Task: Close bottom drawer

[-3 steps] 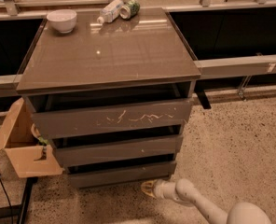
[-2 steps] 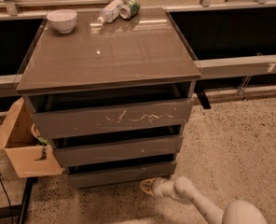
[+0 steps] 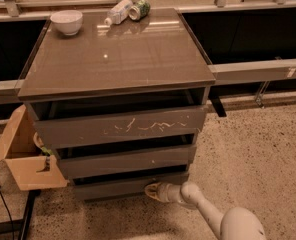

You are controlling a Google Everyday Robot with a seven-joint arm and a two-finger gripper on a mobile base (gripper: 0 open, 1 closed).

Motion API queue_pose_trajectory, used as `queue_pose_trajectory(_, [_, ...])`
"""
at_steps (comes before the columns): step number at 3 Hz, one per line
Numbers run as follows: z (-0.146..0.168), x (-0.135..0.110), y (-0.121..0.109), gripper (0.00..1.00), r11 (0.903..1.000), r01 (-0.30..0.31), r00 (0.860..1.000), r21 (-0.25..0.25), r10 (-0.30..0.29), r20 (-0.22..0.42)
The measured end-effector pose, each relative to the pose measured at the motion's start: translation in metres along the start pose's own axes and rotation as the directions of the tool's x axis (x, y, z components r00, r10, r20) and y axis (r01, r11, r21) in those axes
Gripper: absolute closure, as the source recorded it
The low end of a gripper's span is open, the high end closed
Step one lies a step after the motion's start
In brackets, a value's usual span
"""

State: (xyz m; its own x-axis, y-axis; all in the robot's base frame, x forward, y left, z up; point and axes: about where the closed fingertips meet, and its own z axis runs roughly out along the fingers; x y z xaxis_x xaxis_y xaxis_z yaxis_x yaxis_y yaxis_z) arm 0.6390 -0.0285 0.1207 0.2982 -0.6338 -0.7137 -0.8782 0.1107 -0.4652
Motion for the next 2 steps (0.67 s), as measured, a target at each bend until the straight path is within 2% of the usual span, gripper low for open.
queue_pose_trajectory(1, [0.0020, 0.0002, -0.0018, 1.00, 1.0000, 0.002, 1.000, 0.002, -0.002, 0.001])
queue_pose_trajectory(2, [-0.0003, -0.0028, 0.0062, 1.00, 0.9994, -0.013, 1.000, -0.032, 0.014, 0.002])
